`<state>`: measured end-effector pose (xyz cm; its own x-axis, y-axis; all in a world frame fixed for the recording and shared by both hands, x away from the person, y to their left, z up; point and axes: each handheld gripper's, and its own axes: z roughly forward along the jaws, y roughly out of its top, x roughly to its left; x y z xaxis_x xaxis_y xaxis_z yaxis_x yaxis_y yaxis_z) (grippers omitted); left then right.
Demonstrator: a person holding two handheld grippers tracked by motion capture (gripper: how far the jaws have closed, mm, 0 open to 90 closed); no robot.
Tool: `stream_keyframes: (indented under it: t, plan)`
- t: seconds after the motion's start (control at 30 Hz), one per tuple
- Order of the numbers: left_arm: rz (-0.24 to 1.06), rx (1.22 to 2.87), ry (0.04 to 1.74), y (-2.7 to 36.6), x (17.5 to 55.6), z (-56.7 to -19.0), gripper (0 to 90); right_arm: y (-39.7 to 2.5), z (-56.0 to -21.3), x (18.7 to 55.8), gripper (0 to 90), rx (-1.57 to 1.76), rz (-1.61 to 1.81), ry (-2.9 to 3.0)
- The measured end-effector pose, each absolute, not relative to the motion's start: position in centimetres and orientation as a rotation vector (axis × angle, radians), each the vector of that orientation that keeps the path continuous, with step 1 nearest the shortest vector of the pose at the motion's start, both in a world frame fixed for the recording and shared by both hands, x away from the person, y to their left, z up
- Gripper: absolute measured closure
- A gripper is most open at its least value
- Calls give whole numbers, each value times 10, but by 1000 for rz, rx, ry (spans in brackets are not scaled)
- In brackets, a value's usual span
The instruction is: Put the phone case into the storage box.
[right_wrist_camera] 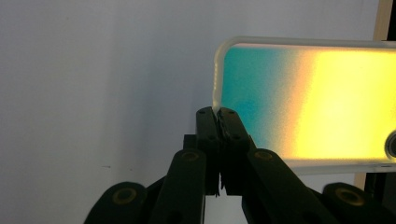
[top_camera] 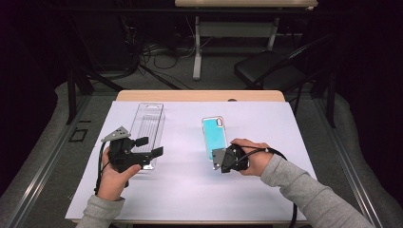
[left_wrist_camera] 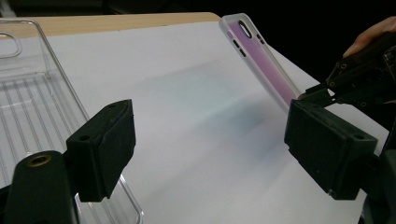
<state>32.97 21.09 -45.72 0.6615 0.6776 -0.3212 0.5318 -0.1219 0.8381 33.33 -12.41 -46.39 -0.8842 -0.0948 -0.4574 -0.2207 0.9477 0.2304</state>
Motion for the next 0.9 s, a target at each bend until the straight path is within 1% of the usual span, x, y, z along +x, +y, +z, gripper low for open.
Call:
stream_keyframes:
  t: [0.17, 0.27, 0.43, 0.63, 0.9]
  plan:
    - [150, 1779, 964, 206, 335, -449, 166, -122, -458, 335, 884, -235, 376, 2622]
    - [138, 1774, 963, 203, 340, -446, 200, -120, -455, 335, 884, -229, 384, 2613]
    - [126, 1772, 960, 197, 346, -442, 200, -117, -452, 335, 884, -233, 381, 2591]
    - [133, 1771, 953, 191, 352, -437, 233, -113, -446, 337, 884, -245, 394, 2568]
    - [115, 1775, 951, 180, 360, -433, 248, -108, -445, 337, 884, -254, 398, 2554]
